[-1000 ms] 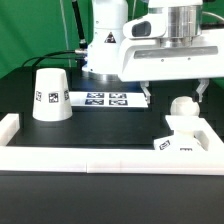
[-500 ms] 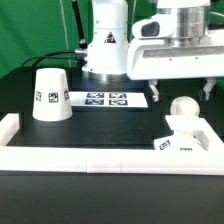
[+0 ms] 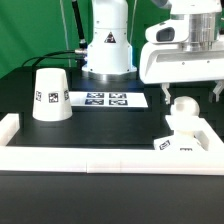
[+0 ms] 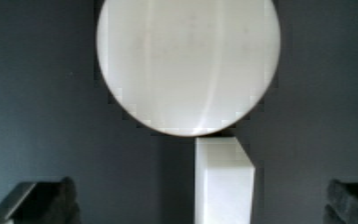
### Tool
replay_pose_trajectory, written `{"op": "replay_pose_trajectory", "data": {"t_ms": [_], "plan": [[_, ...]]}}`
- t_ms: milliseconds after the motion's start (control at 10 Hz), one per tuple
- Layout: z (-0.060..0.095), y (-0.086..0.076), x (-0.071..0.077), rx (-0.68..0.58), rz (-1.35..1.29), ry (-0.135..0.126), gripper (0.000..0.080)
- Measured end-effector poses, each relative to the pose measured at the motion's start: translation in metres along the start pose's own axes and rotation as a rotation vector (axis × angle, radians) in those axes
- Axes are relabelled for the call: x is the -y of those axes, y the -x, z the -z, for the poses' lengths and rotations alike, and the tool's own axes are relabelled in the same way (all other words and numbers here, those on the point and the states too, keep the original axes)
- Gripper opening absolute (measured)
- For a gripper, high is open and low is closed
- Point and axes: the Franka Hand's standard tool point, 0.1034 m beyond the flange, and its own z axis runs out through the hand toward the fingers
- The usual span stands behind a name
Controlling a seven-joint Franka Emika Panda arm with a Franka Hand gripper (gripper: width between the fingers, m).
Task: Assemble lamp
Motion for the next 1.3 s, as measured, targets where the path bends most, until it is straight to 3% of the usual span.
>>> {"op": "replay_pose_trajectory", "data": {"t_ms": [200,800,1300], "plan": [[0.001,0.0,0.0,0.013,0.0,0.002,0.0699],[-0.006,0.029,-0.008,0.421,0.017,0.047,0.0699],[-0.01,0.021,-0.003,0.742,0.017,0.071,0.0699]]}}
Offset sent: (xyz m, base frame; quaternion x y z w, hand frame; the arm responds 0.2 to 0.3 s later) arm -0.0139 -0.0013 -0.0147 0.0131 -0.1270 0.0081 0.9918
